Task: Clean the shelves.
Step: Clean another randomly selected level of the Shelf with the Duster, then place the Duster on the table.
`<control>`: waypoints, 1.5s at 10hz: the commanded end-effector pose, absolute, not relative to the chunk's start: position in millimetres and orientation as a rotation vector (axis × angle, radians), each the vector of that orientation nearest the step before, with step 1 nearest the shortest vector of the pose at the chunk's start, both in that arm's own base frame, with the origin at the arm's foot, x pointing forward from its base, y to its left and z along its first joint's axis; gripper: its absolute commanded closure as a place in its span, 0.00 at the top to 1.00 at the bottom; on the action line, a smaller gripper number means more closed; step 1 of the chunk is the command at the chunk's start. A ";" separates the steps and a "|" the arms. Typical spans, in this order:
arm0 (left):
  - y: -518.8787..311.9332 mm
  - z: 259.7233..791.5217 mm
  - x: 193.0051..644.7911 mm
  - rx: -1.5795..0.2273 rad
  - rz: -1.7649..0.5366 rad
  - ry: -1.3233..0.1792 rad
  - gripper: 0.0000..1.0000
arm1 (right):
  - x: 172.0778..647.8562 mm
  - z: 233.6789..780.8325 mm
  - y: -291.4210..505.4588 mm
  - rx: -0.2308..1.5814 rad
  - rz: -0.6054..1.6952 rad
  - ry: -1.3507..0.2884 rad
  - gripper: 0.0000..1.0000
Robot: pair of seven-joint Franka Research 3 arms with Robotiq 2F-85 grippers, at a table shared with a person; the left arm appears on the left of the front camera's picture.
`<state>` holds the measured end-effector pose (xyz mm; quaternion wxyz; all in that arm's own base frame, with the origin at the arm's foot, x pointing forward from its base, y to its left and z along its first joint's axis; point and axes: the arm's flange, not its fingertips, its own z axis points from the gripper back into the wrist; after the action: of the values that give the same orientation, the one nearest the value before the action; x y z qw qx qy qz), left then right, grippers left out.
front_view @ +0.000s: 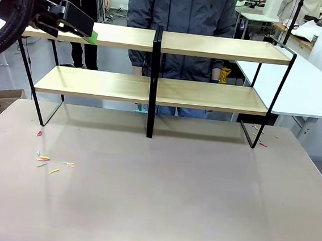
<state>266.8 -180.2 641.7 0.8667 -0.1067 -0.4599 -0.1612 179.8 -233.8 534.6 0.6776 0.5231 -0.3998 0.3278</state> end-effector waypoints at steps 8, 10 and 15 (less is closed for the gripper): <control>-179.2 642.7 266.4 -0.214 -0.342 -0.967 1.00 | 179.8 534.6 -233.8 1.175 0.737 -0.898 0.12; -179.2 642.7 266.4 -0.214 -0.342 -0.967 1.00 | 179.8 534.6 -233.8 1.175 0.737 -0.898 0.12; -179.2 642.7 266.4 -0.214 -0.342 -0.967 1.00 | 179.8 534.6 -233.8 1.175 0.737 -0.898 0.12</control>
<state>266.9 -180.1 641.5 0.8668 -0.1067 -0.4597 -0.1611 181.9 -229.8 533.7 0.6821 0.5286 -0.3967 0.3131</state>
